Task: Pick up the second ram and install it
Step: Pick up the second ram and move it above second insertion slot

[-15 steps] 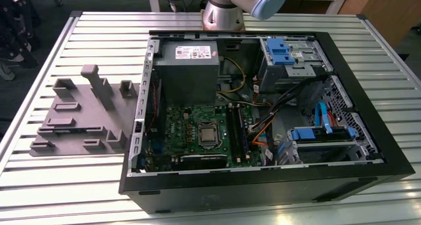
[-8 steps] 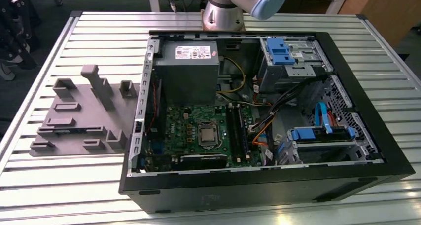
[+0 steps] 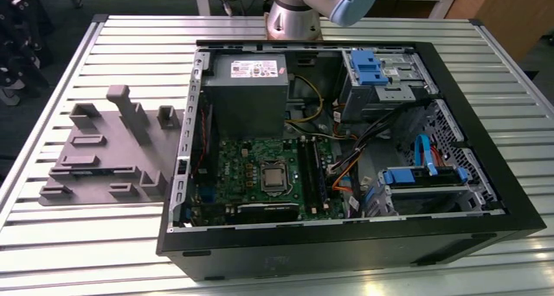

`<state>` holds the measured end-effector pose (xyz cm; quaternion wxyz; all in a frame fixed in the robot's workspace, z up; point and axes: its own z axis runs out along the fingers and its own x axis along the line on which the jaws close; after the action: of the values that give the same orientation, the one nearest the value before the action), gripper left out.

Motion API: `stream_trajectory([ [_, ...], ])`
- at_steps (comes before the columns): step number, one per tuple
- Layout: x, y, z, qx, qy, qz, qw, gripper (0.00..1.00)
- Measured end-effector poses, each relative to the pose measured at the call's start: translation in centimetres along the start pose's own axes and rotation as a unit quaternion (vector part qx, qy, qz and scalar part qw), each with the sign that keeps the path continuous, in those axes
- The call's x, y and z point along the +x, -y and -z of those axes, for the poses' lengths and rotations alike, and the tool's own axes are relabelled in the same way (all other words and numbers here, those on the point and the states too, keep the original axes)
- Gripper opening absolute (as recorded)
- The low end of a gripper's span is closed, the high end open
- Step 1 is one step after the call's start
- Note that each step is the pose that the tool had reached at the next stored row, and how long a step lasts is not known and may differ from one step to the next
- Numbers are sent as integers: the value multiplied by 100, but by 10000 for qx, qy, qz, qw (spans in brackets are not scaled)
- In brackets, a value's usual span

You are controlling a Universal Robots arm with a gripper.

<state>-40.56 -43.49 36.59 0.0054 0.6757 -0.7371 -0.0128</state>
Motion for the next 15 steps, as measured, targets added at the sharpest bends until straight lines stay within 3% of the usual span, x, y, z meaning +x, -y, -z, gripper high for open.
stream_trajectory([
  [2, 0, -2, -26, 0, 0, 0, 10000, 35],
  [6, 2, -7, -93, 0, 0, 0, 10000, 41],
  [7, 2, -10, -110, 0, 0, -1, 10000, 47],
  [12, 21, -21, -185, -1, 3, 1, 10000, 47],
  [15, 60, -25, -236, -2, 25, 5, 10000, 47],
])
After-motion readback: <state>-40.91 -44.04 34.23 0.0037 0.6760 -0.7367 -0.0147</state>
